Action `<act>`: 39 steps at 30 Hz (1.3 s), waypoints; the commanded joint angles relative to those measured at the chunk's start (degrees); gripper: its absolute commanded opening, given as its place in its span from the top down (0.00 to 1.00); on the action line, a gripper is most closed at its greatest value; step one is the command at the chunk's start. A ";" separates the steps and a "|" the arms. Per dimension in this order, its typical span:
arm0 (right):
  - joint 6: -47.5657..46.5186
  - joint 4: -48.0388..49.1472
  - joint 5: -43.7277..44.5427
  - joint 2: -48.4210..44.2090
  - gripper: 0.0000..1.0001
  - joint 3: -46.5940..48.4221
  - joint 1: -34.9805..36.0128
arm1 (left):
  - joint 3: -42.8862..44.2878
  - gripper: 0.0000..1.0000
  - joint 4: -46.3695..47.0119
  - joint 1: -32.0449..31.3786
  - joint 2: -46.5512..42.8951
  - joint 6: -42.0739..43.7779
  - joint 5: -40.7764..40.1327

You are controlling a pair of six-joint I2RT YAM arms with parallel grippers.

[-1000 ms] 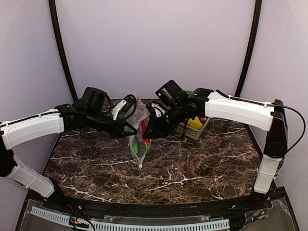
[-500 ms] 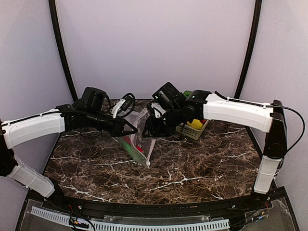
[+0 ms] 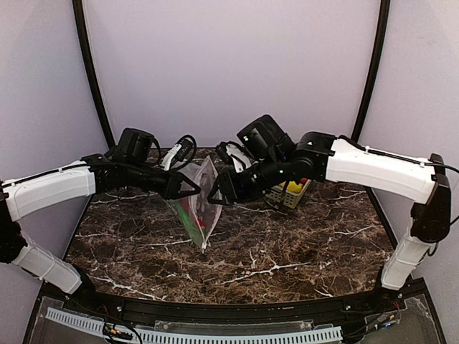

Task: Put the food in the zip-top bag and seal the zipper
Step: Place the fake vegetable in the zipper food storage bag, then pick up the fake vegetable from the bin.

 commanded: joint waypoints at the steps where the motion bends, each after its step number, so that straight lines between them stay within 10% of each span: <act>1: -4.00 4.04 -0.78 -7.54 0.47 -2.92 0.99 | -0.76 0.99 0.68 0.92 -0.75 -0.22 -1.16; 13: -6.96 -6.90 12.78 -21.16 0.21 -8.47 -4.98 | -1.66 0.99 2.05 1.72 -4.97 2.46 -1.62; 39: -16.40 -3.84 18.87 3.06 0.11 1.75 -25.52 | -1.71 0.99 1.88 1.87 -4.05 2.09 -1.56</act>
